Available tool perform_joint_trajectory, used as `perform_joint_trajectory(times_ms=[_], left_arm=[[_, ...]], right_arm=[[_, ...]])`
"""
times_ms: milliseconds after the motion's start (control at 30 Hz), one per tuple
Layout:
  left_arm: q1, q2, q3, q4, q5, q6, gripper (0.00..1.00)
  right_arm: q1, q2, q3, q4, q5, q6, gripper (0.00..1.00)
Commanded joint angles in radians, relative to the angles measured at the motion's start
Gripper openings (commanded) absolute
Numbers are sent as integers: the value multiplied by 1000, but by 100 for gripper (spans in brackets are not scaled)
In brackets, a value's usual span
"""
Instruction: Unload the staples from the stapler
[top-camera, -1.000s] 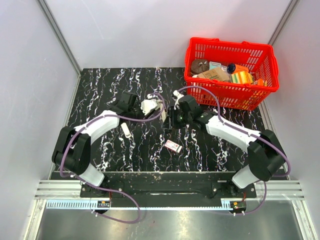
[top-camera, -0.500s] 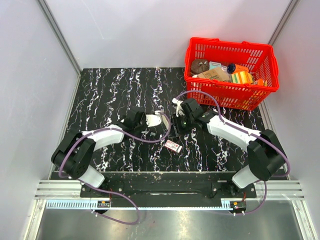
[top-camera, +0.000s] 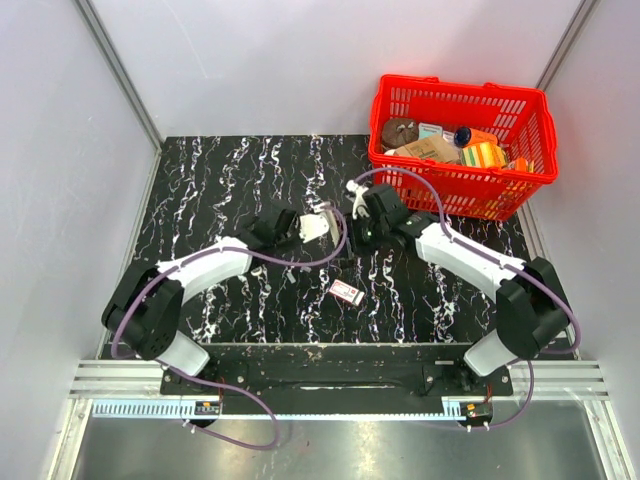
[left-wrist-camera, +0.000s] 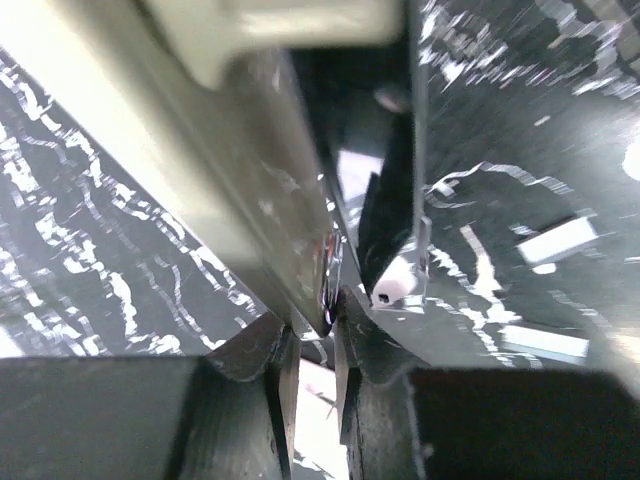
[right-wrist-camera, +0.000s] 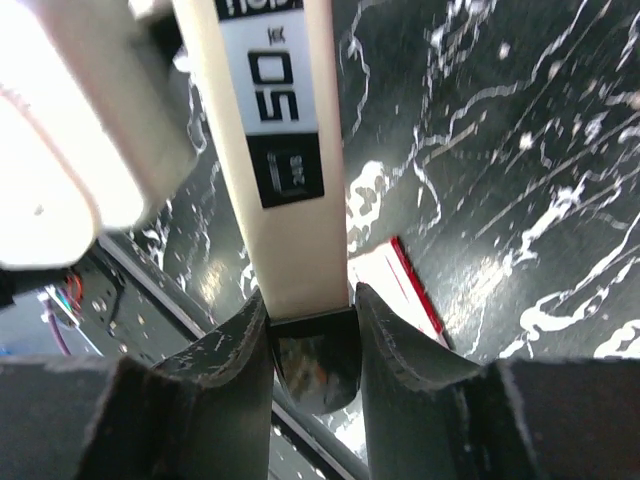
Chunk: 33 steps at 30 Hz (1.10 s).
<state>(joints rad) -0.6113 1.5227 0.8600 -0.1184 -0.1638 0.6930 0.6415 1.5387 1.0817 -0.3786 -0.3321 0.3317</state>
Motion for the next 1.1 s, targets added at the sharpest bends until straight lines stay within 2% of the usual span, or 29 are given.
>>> perform_joint_trajectory(times_ms=[0, 167, 267, 300, 433, 567, 600, 733, 1067], left_arm=[[-34, -108, 146, -245, 310, -180, 17], [-13, -124, 246, -421, 637, -346, 19], [10, -139, 284, -440, 719, -381, 23], [27, -141, 298, -449, 740, -388, 29], [166, -128, 361, -490, 823, -434, 62], [344, -145, 422, -507, 854, -486, 67], [382, -157, 430, -507, 836, -490, 81], [436, -222, 407, -521, 732, -461, 83], [452, -346, 261, -527, 667, -426, 82]], right_arm=[[-40, 31, 144, 161, 168, 136, 0], [-42, 93, 250, 204, 185, 193, 0], [-42, 135, 299, 199, 186, 201, 0], [-40, 149, 311, 195, 182, 198, 0], [-40, 204, 369, 126, 203, 149, 0], [-40, 270, 438, 20, 278, 69, 0], [-42, 284, 454, -6, 297, 55, 0], [-40, 353, 507, -60, 352, 12, 0], [-32, 452, 595, -25, 413, -59, 0]])
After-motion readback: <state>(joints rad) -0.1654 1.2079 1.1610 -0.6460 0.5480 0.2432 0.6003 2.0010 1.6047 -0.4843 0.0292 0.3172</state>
